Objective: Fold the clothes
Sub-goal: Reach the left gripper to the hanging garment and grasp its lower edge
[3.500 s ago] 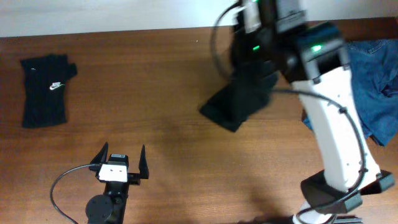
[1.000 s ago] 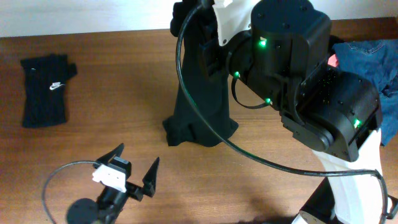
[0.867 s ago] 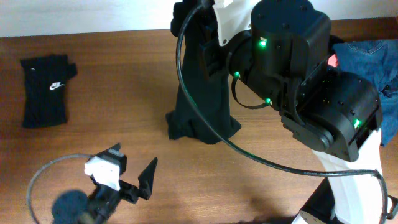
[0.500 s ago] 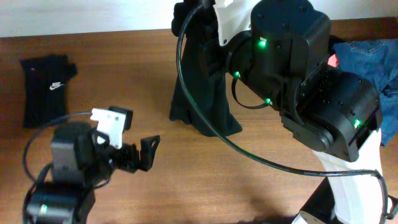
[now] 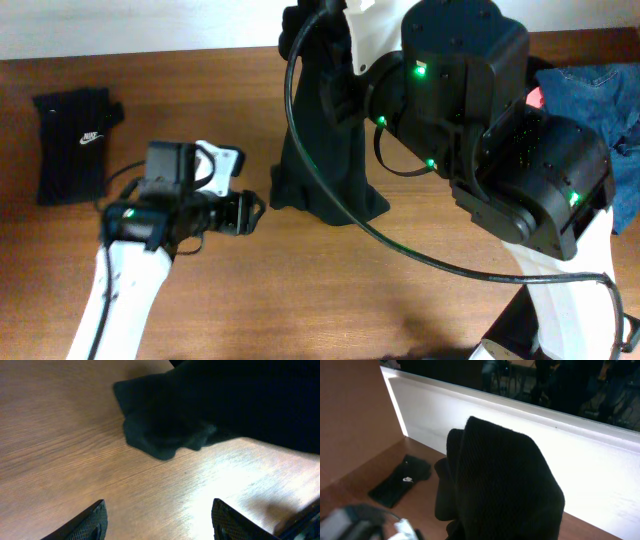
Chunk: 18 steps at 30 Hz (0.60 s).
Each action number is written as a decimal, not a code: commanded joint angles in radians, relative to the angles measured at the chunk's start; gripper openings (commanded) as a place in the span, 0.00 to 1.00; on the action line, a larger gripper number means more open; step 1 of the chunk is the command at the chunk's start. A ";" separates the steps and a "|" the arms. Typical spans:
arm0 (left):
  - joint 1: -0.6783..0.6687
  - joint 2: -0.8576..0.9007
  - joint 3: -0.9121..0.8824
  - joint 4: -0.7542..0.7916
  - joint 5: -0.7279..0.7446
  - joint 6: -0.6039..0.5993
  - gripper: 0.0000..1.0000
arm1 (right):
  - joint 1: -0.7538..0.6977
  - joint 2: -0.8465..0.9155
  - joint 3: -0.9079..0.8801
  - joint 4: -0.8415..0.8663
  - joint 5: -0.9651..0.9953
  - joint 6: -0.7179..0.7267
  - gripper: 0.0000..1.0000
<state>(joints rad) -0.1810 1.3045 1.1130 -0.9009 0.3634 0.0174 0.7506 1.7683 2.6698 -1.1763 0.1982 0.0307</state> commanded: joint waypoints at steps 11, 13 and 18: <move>-0.096 0.230 0.013 0.111 0.135 0.209 0.68 | 0.000 0.001 0.017 0.012 0.021 0.011 0.04; -0.096 0.235 0.010 0.133 0.134 0.209 0.72 | 0.000 0.006 0.017 0.012 0.020 0.011 0.04; -0.096 0.237 -0.014 0.207 0.100 0.208 0.78 | 0.000 0.018 0.016 0.012 0.020 0.011 0.04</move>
<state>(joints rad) -0.2756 1.5318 1.1126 -0.7200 0.4706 0.2031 0.7506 1.7775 2.6698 -1.1759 0.1986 0.0311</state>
